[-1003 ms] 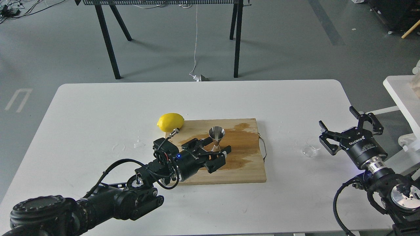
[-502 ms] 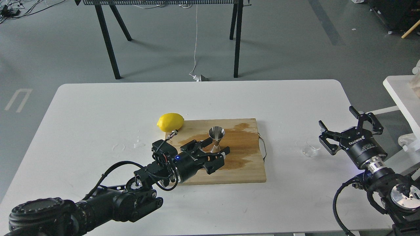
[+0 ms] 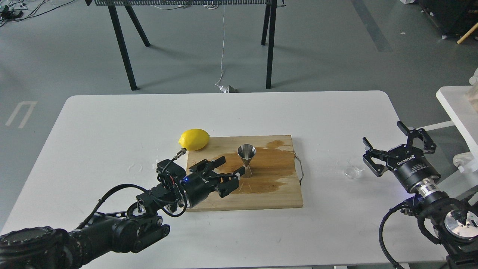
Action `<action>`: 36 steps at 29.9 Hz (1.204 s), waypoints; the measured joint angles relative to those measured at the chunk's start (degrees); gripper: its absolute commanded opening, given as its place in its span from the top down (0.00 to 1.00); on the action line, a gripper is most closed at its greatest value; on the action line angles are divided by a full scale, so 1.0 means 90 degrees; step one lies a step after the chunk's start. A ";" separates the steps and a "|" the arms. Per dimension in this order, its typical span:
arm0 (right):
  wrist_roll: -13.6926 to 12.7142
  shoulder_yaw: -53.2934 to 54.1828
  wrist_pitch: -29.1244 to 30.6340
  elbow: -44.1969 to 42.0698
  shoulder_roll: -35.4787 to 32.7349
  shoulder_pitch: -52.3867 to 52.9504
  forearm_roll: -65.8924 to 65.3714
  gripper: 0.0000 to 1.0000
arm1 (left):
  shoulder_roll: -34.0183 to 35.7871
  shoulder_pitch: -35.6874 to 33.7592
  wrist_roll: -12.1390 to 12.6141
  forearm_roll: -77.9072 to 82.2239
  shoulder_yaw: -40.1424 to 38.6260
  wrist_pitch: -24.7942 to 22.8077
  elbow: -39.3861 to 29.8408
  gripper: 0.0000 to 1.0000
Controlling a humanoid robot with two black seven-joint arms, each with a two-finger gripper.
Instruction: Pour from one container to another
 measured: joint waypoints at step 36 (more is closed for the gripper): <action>-0.0127 0.0104 0.0000 0.1861 -0.0798 -0.0992 0.1730 0.03 | 0.3534 0.0288 0.0001 -0.9471 -0.3371 -0.6220 -0.1587 0.12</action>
